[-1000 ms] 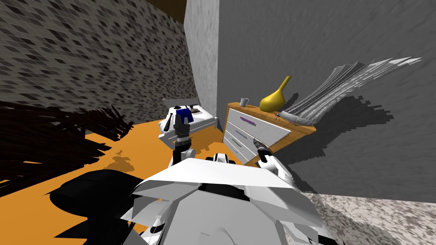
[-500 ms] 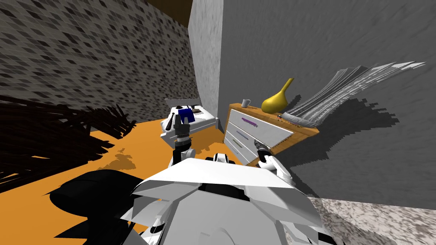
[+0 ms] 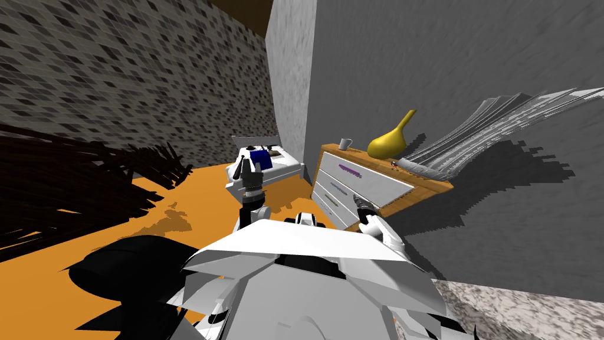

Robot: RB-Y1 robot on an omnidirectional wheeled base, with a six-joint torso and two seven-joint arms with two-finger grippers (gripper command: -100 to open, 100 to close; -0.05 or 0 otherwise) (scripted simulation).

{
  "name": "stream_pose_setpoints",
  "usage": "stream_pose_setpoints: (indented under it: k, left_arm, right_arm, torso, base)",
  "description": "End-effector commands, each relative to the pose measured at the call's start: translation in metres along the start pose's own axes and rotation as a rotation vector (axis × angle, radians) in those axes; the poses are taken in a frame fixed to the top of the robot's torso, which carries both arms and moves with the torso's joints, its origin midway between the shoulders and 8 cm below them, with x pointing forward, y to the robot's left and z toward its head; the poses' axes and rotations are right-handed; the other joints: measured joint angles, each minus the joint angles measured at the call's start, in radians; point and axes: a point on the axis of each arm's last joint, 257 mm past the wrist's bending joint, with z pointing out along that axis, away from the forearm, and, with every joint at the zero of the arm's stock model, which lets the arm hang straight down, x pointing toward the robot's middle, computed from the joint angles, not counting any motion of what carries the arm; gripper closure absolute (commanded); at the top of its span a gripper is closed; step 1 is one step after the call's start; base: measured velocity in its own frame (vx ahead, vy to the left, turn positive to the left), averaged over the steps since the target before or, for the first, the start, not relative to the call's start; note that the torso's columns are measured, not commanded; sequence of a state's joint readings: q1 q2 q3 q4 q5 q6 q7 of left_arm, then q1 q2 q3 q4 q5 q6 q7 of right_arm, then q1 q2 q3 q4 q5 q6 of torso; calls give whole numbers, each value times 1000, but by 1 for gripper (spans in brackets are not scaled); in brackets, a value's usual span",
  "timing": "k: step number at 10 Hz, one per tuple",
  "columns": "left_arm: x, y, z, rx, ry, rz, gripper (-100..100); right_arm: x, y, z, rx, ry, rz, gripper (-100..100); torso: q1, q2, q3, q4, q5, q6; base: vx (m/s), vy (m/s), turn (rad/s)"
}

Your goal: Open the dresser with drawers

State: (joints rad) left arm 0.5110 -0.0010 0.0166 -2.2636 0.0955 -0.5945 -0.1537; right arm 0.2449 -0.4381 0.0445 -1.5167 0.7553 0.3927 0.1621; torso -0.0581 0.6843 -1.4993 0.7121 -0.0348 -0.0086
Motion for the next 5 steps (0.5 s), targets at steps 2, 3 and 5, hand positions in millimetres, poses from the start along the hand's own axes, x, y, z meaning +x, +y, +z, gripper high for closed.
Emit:
stream_pose_setpoints:
  k: [2, 3, 5]
  left_arm:
    - [0, 0, 0, 0, 0, 0, 0]
    - [0, 0, 0, 0, 0, 0, 0]
    - [0, 0, 0, 0, 0, 0, 0]
  right_arm:
    - [24, -40, 0, 110, 45, -86, -100]
    - [24, -40, 0, 110, 45, -86, -100]
    - [24, -58, 3, 168, 47, -157, -100]
  torso:
    - [-1, -1, 0, 1, 0, -3]
    - [-3, 2, 1, 1, -2, 0]
    - [-4, 3, 3, 3, -4, -5]
  base:
    - [23, 52, 37]
    - [11, 0, -19]
    - [2, 45, 109]
